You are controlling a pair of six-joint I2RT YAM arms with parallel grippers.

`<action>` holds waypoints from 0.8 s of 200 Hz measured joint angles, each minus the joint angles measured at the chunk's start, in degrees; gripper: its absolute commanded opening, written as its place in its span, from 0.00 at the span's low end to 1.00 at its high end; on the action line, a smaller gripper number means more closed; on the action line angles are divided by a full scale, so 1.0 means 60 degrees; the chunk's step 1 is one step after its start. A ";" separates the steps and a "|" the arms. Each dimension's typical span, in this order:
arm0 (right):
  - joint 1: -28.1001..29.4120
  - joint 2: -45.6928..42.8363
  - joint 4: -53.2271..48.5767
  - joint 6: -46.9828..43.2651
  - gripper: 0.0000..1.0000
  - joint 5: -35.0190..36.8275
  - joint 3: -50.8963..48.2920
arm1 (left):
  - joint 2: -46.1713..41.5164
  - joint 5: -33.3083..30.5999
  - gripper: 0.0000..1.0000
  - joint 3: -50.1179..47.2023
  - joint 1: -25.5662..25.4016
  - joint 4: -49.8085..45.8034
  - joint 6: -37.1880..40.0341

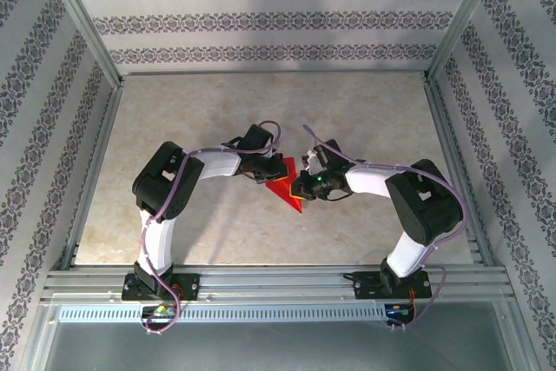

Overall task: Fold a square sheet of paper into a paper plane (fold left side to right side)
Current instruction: Fourth fold the wing at the center of the table.

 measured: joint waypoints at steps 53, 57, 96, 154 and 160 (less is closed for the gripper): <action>-0.0004 0.0080 0.0113 0.0000 0.00 0.0124 -0.0313 | 0.0000 -0.0029 0.00 0.0029 0.0000 -0.0047 0.0044; -0.0004 0.0084 0.0153 0.0000 0.00 0.0120 -0.0342 | 0.0000 -0.0033 0.00 0.0036 0.0000 -0.0062 0.0044; -0.0011 0.0095 0.0455 0.0000 0.00 0.0051 -0.0514 | 0.0000 -0.0073 0.00 0.0109 0.0000 -0.0178 0.0073; -0.0025 0.0131 0.0463 -0.0149 0.00 0.0047 -0.0521 | 0.0022 -0.0168 0.00 0.0313 0.0047 -0.0594 0.0306; -0.0029 0.0138 0.0463 -0.0168 0.00 0.0025 -0.0521 | 0.0036 -0.0135 0.00 0.0302 0.0066 -0.0568 0.0324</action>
